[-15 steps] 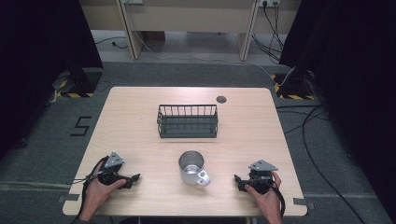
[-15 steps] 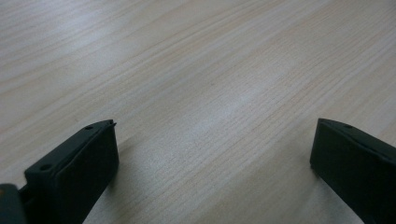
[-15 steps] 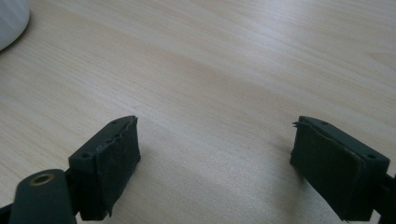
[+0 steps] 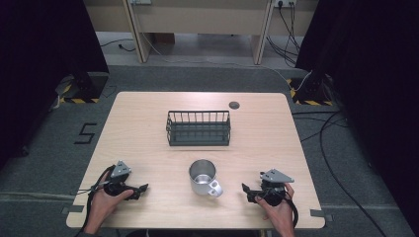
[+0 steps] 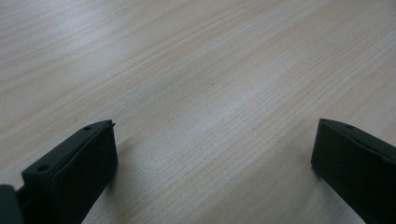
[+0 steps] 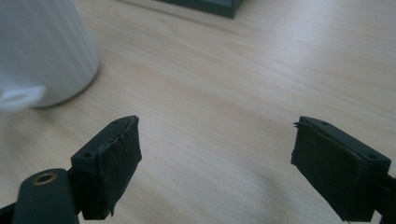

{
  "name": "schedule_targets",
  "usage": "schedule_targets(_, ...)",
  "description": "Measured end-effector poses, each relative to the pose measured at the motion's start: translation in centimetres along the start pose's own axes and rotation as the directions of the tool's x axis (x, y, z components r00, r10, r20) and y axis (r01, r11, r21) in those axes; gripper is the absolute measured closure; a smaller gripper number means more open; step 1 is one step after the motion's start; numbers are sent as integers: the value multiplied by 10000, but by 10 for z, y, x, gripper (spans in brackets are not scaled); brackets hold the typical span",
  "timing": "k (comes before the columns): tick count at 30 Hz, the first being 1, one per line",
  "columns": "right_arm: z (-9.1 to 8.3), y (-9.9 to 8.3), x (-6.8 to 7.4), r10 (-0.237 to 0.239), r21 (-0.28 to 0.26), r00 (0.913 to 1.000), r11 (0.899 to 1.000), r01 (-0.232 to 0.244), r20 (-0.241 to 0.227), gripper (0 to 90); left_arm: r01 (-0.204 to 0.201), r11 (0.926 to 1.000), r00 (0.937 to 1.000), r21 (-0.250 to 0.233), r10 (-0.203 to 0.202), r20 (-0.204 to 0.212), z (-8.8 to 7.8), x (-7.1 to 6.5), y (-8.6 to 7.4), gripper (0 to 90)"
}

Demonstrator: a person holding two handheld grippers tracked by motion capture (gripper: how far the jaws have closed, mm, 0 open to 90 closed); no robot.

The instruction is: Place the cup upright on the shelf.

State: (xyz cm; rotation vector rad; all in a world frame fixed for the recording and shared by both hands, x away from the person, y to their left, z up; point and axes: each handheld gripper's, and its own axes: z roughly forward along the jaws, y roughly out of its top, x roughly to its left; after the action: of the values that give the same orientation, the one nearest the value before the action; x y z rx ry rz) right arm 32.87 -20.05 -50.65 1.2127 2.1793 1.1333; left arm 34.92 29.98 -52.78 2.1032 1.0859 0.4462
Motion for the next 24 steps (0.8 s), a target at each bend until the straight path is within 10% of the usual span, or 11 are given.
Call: schedule_targets(24,-27,44,58,-1217,-1929,9744,9776,846,-1889,150,14,10000,10000,-1,-14,-17,-1,0,-1,0)
